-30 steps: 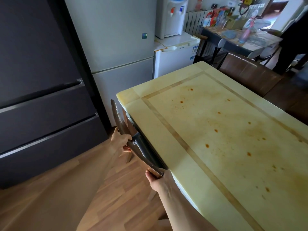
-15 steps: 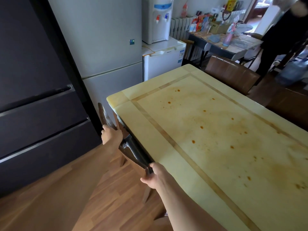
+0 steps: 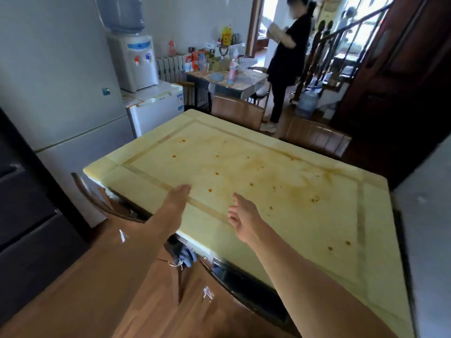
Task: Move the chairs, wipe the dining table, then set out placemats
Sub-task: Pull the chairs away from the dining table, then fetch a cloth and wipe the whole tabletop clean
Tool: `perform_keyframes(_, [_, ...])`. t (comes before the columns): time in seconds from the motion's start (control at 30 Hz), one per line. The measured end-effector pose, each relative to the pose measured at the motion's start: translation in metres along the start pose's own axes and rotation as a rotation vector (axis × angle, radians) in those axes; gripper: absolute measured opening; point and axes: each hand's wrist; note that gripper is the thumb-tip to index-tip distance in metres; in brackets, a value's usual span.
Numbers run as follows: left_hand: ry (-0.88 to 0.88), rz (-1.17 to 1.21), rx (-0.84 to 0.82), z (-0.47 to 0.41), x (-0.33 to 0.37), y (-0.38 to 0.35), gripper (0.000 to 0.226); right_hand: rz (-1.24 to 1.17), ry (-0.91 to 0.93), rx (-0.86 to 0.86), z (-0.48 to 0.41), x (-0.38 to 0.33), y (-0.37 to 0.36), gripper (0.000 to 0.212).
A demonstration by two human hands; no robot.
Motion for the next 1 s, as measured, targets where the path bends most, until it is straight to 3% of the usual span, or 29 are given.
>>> perform_keyframes(0.17, [0.055,0.152,-0.124,0.043,-0.01,-0.069,0.041,-0.088,0.067,0.071,0.054,0.012,0.08,0.046])
perform_keyframes(0.5, [0.098,0.102,-0.318,0.125,-0.04,-0.24,0.043,-0.201,0.178,0.233,0.095,0.033,0.253,0.05])
perform_keyframes(0.63, [0.081,0.076,-0.343,0.146,-0.062,-0.317,0.044,-0.204,0.191,0.281,0.095,0.035,0.331,0.049])
perform_keyframes(0.83, [0.092,0.087,-0.36,0.154,-0.101,-0.43,0.046,-0.172,0.185,0.222,0.083,0.037,0.45,0.05])
perform_keyframes(1.0, [0.135,0.097,-0.371,0.167,-0.11,-0.492,0.048,-0.139,0.182,0.233,0.084,0.03,0.509,0.044])
Point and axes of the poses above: each hand's wrist, its own z-axis away from the middle knuckle, its own y-axis out of the back of the hand, x = y × z, and after that the axes turned 15 degrees about z, right-handed
